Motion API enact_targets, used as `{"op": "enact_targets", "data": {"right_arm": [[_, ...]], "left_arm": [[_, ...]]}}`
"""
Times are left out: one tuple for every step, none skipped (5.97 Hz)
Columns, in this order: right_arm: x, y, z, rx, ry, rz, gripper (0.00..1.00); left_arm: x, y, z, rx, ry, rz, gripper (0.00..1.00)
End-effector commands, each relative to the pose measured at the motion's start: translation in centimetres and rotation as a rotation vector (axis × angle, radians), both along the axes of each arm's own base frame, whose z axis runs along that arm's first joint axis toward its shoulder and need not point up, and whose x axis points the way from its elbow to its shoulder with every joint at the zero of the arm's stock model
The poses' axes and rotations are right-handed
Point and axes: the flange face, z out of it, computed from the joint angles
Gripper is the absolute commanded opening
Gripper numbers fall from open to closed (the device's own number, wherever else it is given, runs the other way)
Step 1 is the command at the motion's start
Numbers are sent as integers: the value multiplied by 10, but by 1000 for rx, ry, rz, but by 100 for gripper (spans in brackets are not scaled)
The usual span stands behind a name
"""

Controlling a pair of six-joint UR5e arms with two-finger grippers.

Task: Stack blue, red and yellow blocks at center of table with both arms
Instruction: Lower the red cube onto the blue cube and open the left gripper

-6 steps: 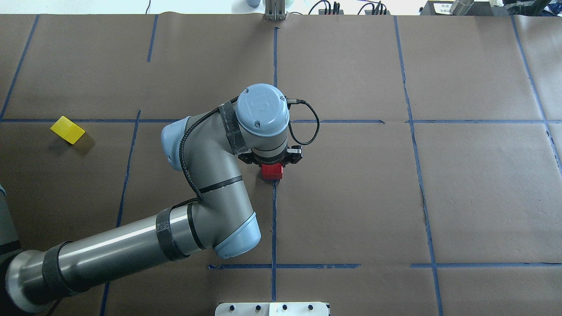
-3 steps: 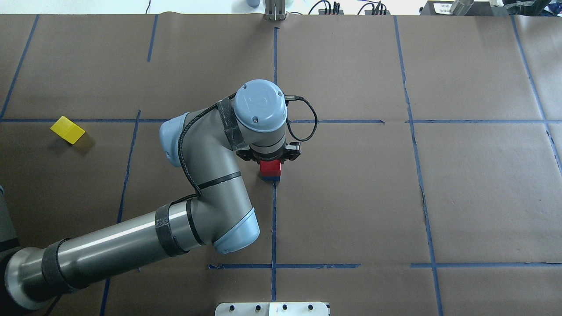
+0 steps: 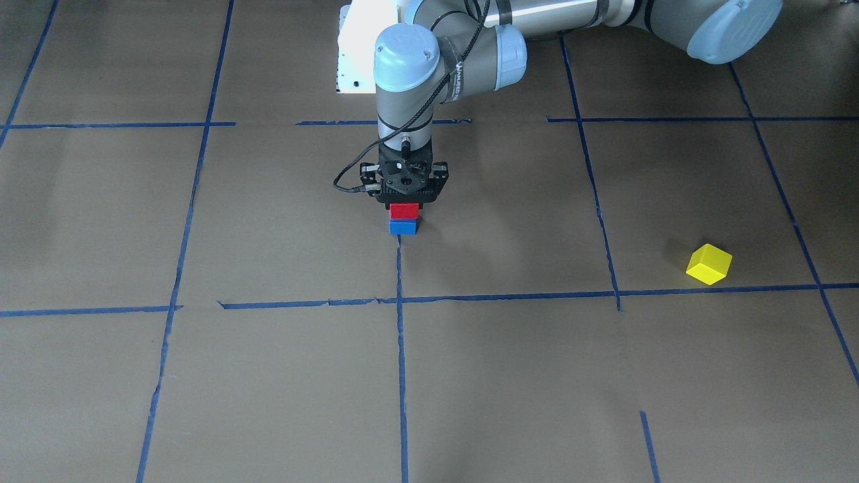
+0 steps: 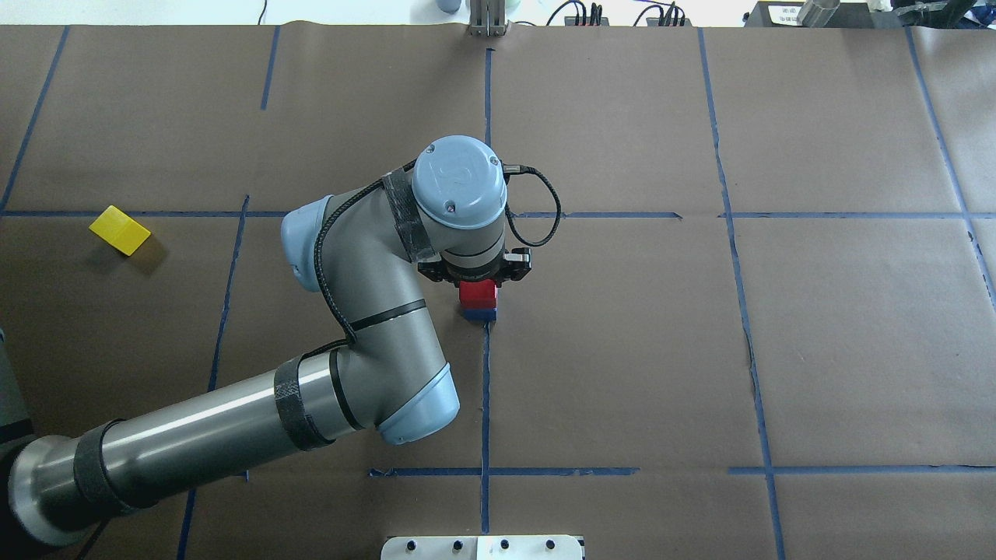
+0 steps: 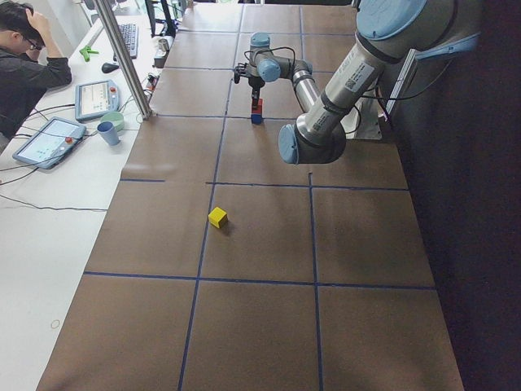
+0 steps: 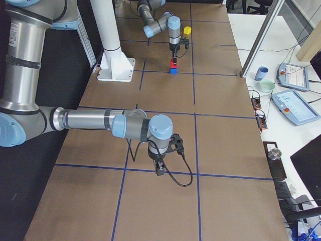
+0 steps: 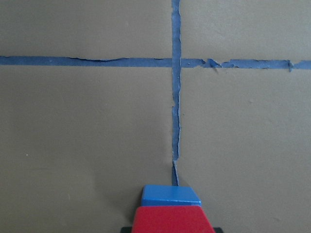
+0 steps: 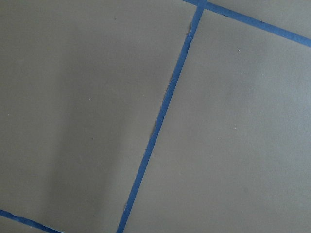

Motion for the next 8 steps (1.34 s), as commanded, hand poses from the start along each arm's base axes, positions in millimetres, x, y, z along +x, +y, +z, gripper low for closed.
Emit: {"op": "enact_targets", "data": {"right_arm": [[0, 0, 0, 0, 0, 0, 100], [0, 0, 0, 0, 0, 0, 100], [0, 0, 0, 0, 0, 0, 100], [0, 0, 0, 0, 0, 0, 100], [0, 0, 0, 0, 0, 0, 100], [0, 0, 0, 0, 0, 0, 100], [0, 0, 0, 0, 0, 0, 100], [0, 0, 0, 0, 0, 0, 100]], "left_arm": [[3, 1, 2, -4, -6, 3, 16], [5, 0, 4, -6, -10, 3, 18], [5, 0, 5, -7, -10, 2, 24], [5, 0, 3, -5, -7, 2, 32], [6, 1, 4, -6, -9, 4, 38], [6, 1, 1, -1, 1, 4, 38], [9, 0, 4, 0, 2, 5, 38], [10, 0, 5, -1, 1, 5, 41]]}}
